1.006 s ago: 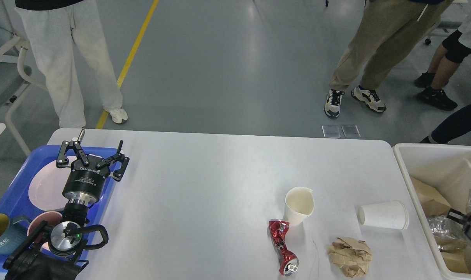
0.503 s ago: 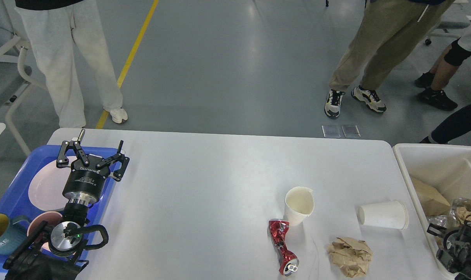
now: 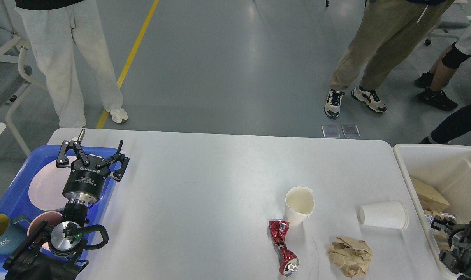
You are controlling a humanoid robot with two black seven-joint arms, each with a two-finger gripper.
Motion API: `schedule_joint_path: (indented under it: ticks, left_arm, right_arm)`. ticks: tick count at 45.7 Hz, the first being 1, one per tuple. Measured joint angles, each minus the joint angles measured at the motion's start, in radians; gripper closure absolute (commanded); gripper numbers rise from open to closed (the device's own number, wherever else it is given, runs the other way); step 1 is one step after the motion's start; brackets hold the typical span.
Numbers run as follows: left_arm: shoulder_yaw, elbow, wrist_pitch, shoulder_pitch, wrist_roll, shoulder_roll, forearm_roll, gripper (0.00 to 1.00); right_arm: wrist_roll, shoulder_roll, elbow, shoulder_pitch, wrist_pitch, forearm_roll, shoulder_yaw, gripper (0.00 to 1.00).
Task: Tidy desktop
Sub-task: 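Raise the right gripper and move it toward the upright white paper cup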
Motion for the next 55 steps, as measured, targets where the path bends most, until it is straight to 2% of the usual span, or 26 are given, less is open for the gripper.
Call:
schedule_joint_path:
  ticks: [5, 8, 14, 21, 26, 32, 36, 40, 44, 50, 55]
  left_arm:
    - [0.000, 0.000, 0.000, 0.000, 0.000, 0.000, 0.000, 0.04]
    - [0.000, 0.000, 0.000, 0.000, 0.000, 0.000, 0.000, 0.04]
    - [0.000, 0.000, 0.000, 0.000, 0.000, 0.000, 0.000, 0.04]
    - [0.000, 0.000, 0.000, 0.000, 0.000, 0.000, 0.000, 0.04]
    - [0.000, 0.000, 0.000, 0.000, 0.000, 0.000, 0.000, 0.04]
    - [0.000, 0.000, 0.000, 0.000, 0.000, 0.000, 0.000, 0.04]
    - [0.000, 0.000, 0.000, 0.000, 0.000, 0.000, 0.000, 0.04]
    - [0.000, 0.000, 0.000, 0.000, 0.000, 0.000, 0.000, 0.04]
    - [0.000, 0.000, 0.000, 0.000, 0.000, 0.000, -0.001, 0.04]
    - [0.000, 0.000, 0.000, 0.000, 0.000, 0.000, -0.001, 0.04]
    - [-0.001, 0.000, 0.000, 0.000, 0.000, 0.000, -0.001, 0.04]
  right_arm:
    - [-0.020, -0.085, 0.150, 0.121, 0.038, -0.011, -0.010, 0.00]
    - [-0.058, -0.139, 0.269, 0.212, 0.073, -0.023, -0.027, 0.00]
    - [-0.166, -0.226, 0.521, 0.448, 0.165, -0.051, -0.128, 0.00]
    - [-0.210, -0.236, 0.789, 0.803, 0.297, -0.055, -0.341, 0.00]
    - [-0.215, -0.179, 0.891, 1.039, 0.501, -0.055, -0.454, 0.00]
    - [-0.217, -0.099, 0.932, 1.257, 0.834, -0.051, -0.500, 0.00]
    - [-0.217, -0.046, 1.029, 1.440, 1.023, -0.049, -0.509, 0.00]
    - [-0.217, -0.007, 1.163, 1.581, 1.065, -0.046, -0.515, 0.00]
    - [-0.212, 0.015, 1.306, 1.742, 1.064, -0.029, -0.516, 0.00]
    - [-0.202, 0.026, 1.492, 1.910, 0.998, 0.035, -0.511, 0.00]
    - [-0.175, 0.028, 1.550, 1.949, 0.943, 0.052, -0.507, 0.00]
